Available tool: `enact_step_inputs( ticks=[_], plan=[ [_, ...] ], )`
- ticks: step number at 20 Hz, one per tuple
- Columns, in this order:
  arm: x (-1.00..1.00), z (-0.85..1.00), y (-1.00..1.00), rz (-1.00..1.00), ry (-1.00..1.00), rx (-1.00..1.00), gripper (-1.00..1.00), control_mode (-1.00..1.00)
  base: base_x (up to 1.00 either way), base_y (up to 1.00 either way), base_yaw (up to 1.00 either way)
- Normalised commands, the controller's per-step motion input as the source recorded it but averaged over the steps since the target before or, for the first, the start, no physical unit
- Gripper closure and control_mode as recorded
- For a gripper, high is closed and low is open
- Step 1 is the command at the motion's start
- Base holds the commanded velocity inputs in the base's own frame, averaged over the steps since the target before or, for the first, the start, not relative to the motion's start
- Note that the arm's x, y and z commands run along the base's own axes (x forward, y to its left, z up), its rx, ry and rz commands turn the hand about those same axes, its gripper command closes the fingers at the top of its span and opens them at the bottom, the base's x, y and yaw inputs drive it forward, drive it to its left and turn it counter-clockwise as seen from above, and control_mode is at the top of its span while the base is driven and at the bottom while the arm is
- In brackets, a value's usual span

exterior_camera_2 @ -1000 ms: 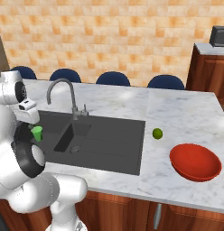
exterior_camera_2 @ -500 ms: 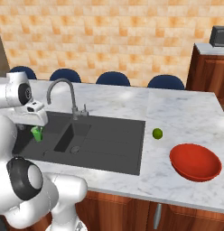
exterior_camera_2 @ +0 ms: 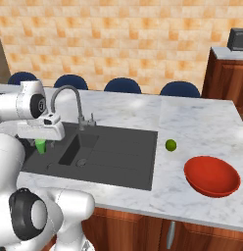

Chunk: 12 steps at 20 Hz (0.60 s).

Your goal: Remove the lemon wedge and lime from the sink. Then move the bowl and cup from the counter to the sink for washing.

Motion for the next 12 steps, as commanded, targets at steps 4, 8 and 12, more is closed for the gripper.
enact_step_inputs(
  ticks=[4, 8, 12],
  plan=[
    [-0.11, -0.08, -0.49, 0.07, 0.00, 0.00, -1.00, -1.00, 0.00, 0.00, 0.00],
    [-0.08, -0.13, -0.46, 0.00, 0.00, 0.02, -1.00, -1.00, 0.00, 0.00, 0.00],
    [-0.06, -0.18, -0.38, 0.00, 0.00, 0.01, -1.00, -1.00, 0.00, 0.00, 0.00]
  ],
)
